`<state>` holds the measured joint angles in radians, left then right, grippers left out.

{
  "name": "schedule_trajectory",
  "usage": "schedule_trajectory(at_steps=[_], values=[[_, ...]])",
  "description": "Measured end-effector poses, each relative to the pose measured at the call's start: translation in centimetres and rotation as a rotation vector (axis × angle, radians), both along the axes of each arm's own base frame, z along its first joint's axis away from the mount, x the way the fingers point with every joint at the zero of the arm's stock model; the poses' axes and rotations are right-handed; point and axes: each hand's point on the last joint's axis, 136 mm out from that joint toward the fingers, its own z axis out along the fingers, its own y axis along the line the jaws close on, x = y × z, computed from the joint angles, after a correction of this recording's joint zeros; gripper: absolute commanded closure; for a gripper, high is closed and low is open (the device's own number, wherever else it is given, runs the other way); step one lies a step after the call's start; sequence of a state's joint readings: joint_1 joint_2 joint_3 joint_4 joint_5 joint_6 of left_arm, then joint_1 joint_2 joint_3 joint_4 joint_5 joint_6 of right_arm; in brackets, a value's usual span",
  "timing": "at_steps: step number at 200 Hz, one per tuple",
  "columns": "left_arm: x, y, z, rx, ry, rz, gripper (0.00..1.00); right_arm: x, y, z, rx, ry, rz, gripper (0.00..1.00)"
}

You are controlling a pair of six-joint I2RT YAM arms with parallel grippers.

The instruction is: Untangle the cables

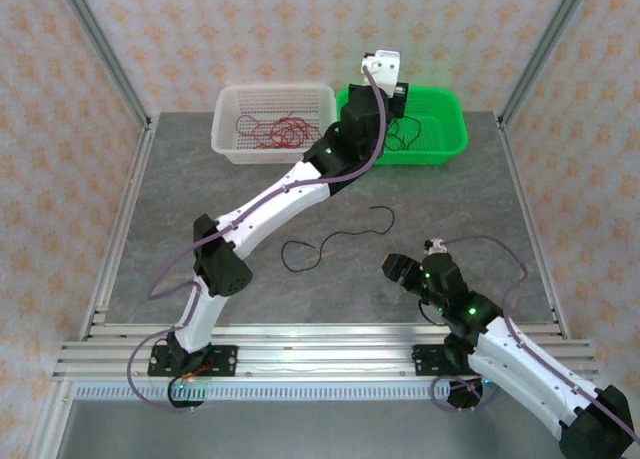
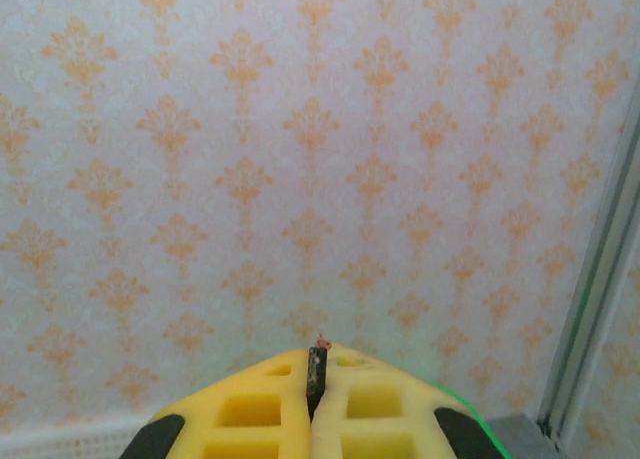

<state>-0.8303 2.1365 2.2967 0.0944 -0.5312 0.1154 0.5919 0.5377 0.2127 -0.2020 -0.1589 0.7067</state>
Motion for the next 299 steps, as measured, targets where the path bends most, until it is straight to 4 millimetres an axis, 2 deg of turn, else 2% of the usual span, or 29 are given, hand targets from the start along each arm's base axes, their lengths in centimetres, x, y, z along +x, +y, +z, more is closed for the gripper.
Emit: schedule_trajectory(at_steps=[19,56,80,93,114,154,175,195,227,251,268,281,299], values=[[2.1,0.3,-1.3,0.001,-0.025,0.027,1.0,0.0,0.0,-0.1,-0.002,0.003,-0.001,0.25],[7.0,0.7,-6.5,0.026,-0.039,0.068,1.0,0.1,0.0,-0.1,0.002,0.004,-0.003,0.25],[9.0,0.6,-9.5,0.037,-0.042,0.071,1.0,0.1,0.0,-0.1,0.003,0.006,-0.006,0.26],[9.6,0.4,-10.3,0.033,-0.053,0.07,1.0,0.1,0.0,-0.1,0.008,0.009,-0.01,0.26],[9.8,0.2,-10.4,0.015,-0.078,0.056,1.0,0.1,0.0,-0.1,0.015,0.01,-0.017,0.26],[9.5,0.3,-8.1,-0.048,-0.162,0.041,1.0,0.0,-0.1,-0.2,0.023,0.021,-0.028,0.26],[10.1,0.8,-8.6,-0.061,-0.173,0.052,1.0,0.0,-0.1,-0.3,0.024,0.025,-0.031,0.26],[11.5,1.1,-11.3,-0.056,-0.143,0.063,1.0,0.0,-0.2,-0.6,0.015,0.034,-0.034,0.26],[13.9,0.7,-18.5,-0.017,-0.034,0.059,1.0,-0.1,-0.3,-1.3,-0.004,0.061,-0.035,0.26],[14.6,-0.1,-22.8,0.017,0.047,0.033,1.0,-0.1,-0.3,-1.4,-0.006,0.065,-0.035,0.26],[14.7,-0.6,-24.4,0.034,0.091,0.01,1.0,-0.1,-0.3,-1.4,-0.006,0.065,-0.034,0.26],[14.6,-0.9,-24.8,0.04,0.11,-0.004,1.0,-0.1,-0.3,-1.4,-0.006,0.065,-0.035,0.26],[14.6,-1.3,-25.3,0.045,0.135,-0.023,0.94,-0.1,-0.3,-1.4,-0.006,0.065,-0.034,0.26]])
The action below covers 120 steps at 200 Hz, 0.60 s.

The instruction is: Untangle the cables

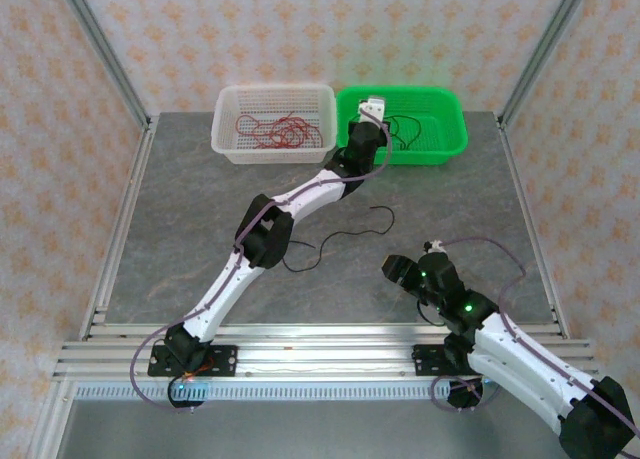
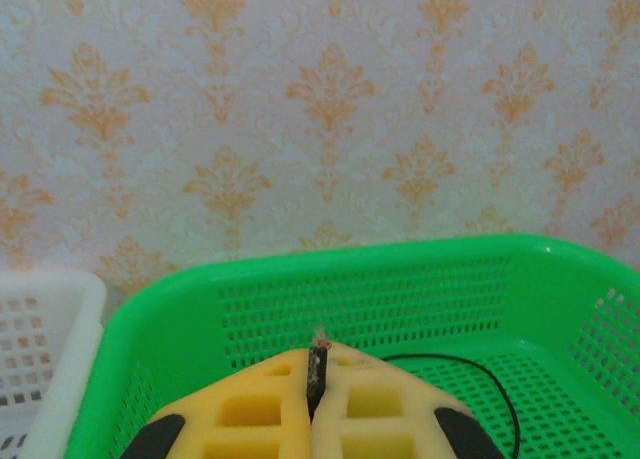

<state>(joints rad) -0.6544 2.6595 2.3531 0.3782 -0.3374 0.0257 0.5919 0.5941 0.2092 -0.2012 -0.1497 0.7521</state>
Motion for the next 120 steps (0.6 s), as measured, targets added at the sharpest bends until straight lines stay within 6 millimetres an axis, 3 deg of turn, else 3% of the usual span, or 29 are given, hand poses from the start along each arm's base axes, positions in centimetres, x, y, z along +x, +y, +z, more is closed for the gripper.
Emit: schedule_trajectory(at_steps=[68,113,120], values=[[-0.2,-0.6,-2.2,0.051,0.085,-0.042,0.42,0.1,0.1,-0.2,-0.005,0.008,0.001,0.26],[-0.2,-0.9,0.1,0.044,0.056,-0.052,0.01,0.1,0.1,-0.3,-0.005,0.008,0.001,0.26],[-0.2,-0.9,0.3,0.042,0.053,-0.055,0.01,0.1,0.1,-0.3,-0.005,0.008,0.001,0.26]])
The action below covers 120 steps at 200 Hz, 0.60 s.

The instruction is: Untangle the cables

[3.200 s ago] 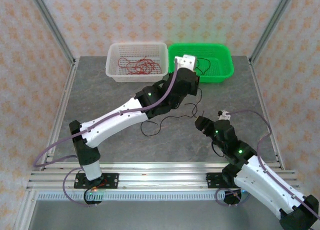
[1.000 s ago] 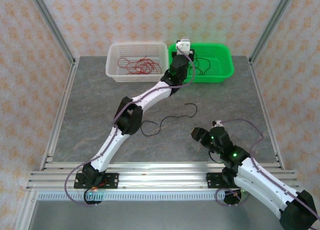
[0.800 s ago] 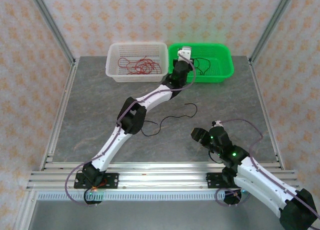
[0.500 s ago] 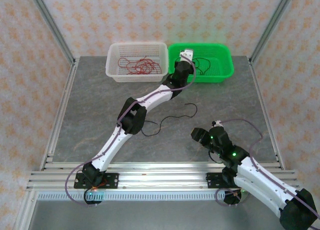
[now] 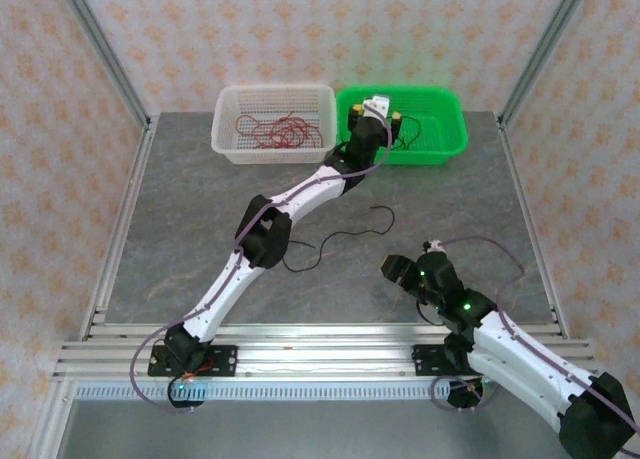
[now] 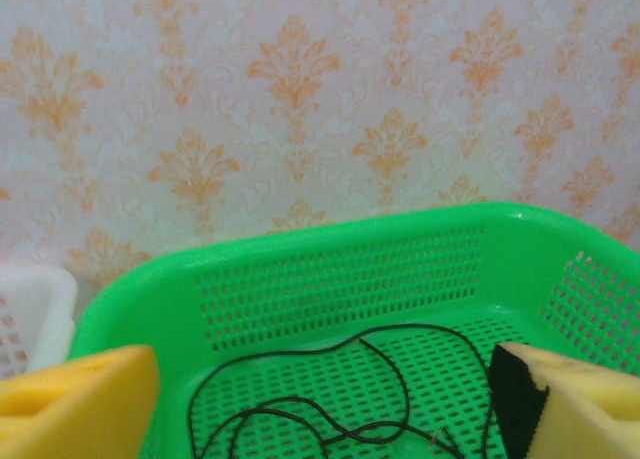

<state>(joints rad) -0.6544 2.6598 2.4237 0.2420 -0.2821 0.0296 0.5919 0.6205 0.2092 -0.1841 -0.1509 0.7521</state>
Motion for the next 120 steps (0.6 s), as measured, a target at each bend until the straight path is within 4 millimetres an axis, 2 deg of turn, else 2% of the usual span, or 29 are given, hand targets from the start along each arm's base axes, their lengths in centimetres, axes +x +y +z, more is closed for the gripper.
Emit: schedule_trajectory(at_steps=[45,64,83,100,120], values=[[-0.3,-0.5,-0.8,0.022,0.046,-0.035,0.01,0.0,0.1,-0.7,-0.017,0.031,0.002,0.27],[-0.9,-0.3,0.5,0.017,0.064,-0.049,0.01,0.2,0.2,-0.8,-0.028,0.055,-0.001,0.28],[-1.6,-0.1,3.9,-0.022,0.037,-0.065,0.01,0.5,0.3,-0.2,-0.03,0.054,-0.005,0.28],[-4.0,1.1,6.5,-0.031,0.078,-0.093,0.03,1.4,0.0,1.1,-0.089,0.074,-0.029,0.29],[-7.5,3.4,13.2,-0.096,0.054,-0.11,0.04,3.2,0.1,3.8,-0.144,0.048,-0.048,0.29]])
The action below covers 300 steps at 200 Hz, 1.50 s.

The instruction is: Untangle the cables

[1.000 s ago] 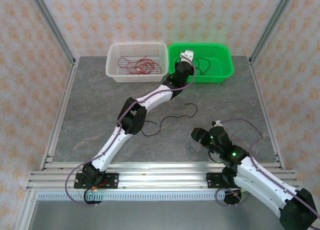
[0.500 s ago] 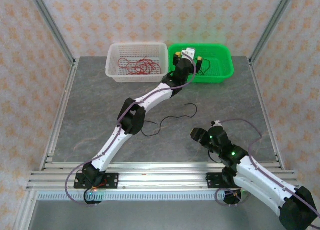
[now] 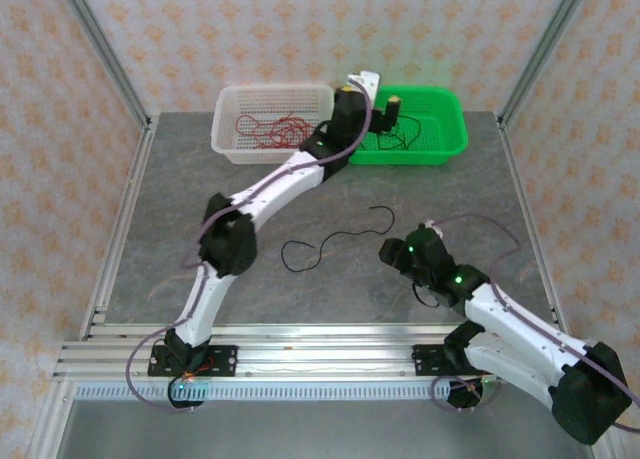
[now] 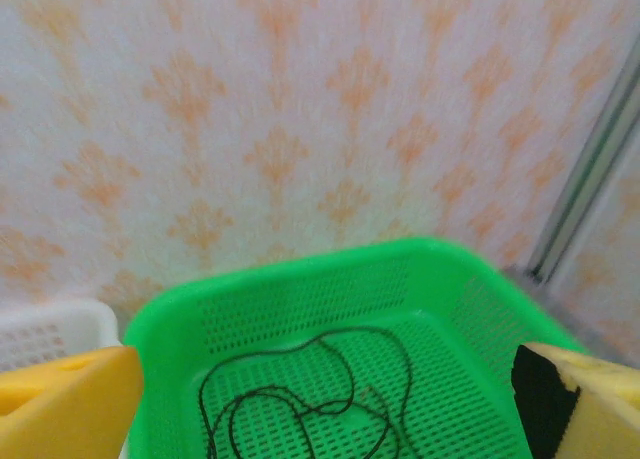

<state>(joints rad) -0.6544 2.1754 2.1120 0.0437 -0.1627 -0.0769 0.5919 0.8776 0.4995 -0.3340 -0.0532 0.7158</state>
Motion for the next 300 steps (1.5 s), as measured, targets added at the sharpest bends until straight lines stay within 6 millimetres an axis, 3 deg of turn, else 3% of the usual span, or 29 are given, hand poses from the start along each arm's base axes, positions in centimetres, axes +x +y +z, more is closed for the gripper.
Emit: schedule_trajectory(at_steps=[24,37,45,64,87,105,123,170,217,300], values=[[-4.9,3.7,7.7,-0.104,-0.048,0.001,0.05,2.0,0.0,2.0,-0.096,-0.012,-0.004,0.28],[-7.6,5.8,9.5,-0.146,-0.05,0.002,0.06,2.8,-0.1,2.3,-0.156,-0.001,0.001,0.28],[-9.0,6.8,9.6,-0.16,-0.038,0.004,0.06,3.3,0.0,2.2,-0.196,0.011,0.009,0.28],[-11.8,8.8,6.8,-0.167,0.031,0.013,0.07,4.2,0.5,1.5,-0.252,0.05,0.037,0.29],[-14.5,10.1,0.0,-0.122,0.167,0.037,0.07,4.8,1.9,0.0,-0.247,0.105,0.075,0.29],[-16.9,10.9,-4.7,-0.082,0.262,0.052,0.07,4.8,3.4,-0.9,-0.162,0.144,0.08,0.28],[-19.0,11.7,-7.0,-0.067,0.313,0.058,0.07,4.9,4.9,-1.1,-0.019,0.145,0.045,0.28],[-21.3,13.2,-6.4,-0.115,0.31,0.068,0.07,4.2,5.9,-3.5,0.275,0.202,-0.147,0.27],[-21.9,13.7,-6.8,-0.103,0.322,0.069,0.08,5.8,6.5,-2.1,0.448,0.169,-0.274,0.29],[-22.5,14.2,-7.8,-0.079,0.343,0.072,0.08,7.3,5.7,-4.6,0.445,0.185,-0.415,0.32]])
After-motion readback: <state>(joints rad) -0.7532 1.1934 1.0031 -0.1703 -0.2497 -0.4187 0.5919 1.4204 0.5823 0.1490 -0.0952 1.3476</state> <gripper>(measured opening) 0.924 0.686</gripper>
